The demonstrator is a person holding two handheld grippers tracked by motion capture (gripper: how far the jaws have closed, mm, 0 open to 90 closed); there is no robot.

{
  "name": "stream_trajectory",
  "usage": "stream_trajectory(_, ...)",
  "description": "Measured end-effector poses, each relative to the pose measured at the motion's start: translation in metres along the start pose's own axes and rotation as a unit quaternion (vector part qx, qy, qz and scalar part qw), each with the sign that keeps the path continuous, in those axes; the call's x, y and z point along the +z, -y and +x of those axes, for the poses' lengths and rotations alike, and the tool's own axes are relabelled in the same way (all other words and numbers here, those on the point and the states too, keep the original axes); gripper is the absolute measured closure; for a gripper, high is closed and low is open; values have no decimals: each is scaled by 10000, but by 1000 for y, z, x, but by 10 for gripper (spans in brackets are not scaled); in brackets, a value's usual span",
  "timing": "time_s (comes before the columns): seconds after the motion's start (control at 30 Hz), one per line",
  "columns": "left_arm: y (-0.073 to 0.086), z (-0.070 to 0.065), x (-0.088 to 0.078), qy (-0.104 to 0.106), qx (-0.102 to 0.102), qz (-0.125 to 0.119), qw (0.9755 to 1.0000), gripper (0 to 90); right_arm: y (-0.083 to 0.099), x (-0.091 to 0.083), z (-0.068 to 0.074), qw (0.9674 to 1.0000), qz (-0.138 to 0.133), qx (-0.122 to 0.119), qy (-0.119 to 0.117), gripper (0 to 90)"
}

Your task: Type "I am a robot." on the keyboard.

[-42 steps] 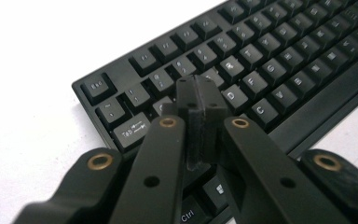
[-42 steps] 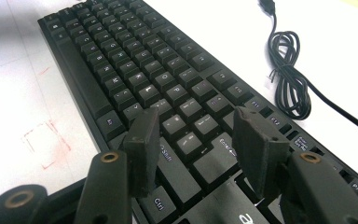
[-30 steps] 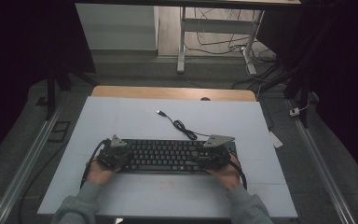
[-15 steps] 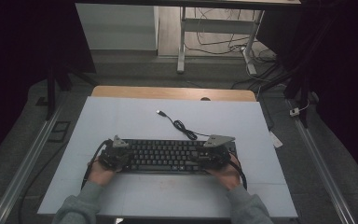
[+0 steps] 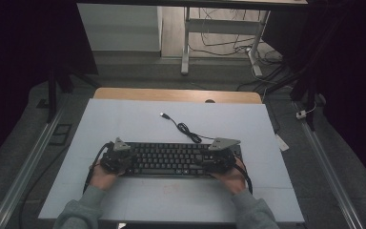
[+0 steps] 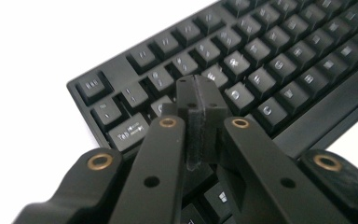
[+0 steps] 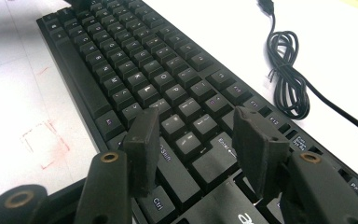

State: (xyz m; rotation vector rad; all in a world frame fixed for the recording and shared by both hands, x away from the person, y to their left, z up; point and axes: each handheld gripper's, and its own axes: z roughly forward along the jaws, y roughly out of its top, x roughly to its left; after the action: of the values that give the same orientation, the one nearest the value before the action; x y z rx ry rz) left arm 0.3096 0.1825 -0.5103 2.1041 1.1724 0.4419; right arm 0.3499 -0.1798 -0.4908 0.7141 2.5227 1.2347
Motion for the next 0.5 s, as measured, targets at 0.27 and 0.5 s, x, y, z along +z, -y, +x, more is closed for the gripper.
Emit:
stream_trajectory(0.27,0,8,-20,260,-281,-560,9977,605,0,-1,0,10000,-26,11,-15,516)
stream_trajectory(0.5,0,10,-24,442,-385,-609,9964,438,2,-3,1,10000,-43,18,-11,513)
